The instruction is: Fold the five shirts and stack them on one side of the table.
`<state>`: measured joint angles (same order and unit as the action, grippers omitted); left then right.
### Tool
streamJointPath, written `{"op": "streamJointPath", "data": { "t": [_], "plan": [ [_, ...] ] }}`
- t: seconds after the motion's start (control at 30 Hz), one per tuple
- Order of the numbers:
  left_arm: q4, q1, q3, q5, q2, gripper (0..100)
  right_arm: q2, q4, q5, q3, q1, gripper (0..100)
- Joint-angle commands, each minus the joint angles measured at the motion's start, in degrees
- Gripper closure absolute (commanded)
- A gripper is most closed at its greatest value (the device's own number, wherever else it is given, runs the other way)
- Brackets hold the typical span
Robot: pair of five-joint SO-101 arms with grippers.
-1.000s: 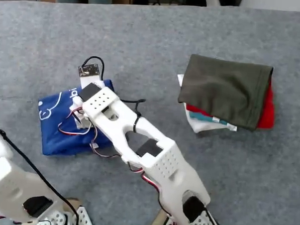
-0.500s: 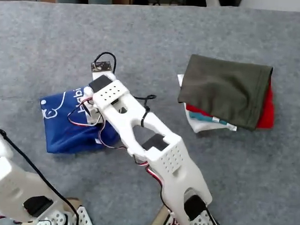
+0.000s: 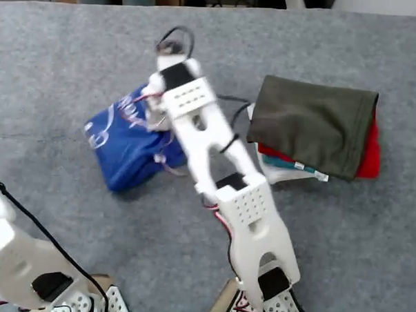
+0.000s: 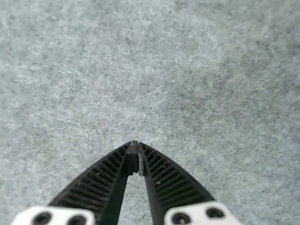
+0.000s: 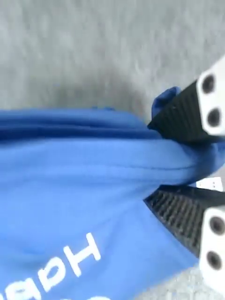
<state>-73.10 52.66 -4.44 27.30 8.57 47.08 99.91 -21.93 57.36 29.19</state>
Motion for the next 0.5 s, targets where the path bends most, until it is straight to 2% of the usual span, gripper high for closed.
{"op": "streamJointPath", "data": {
  "t": [0.0, 0.2, 0.47],
  "plan": [
    [0.88, 0.48, 0.31, 0.62, -2.20, 97, -0.92, 1.23, 2.37, 9.27, -6.51, 98.5],
    [0.88, 0.57, 0.13, 0.62, -2.20, 97, -1.19, 1.32, 6.86, 13.85, -16.53, 98.5],
    [0.79, 0.48, 0.13, 0.62, -2.29, 97, -9.27, 1.32, 13.63, 4.88, -30.86, 98.5]
  ]
}}
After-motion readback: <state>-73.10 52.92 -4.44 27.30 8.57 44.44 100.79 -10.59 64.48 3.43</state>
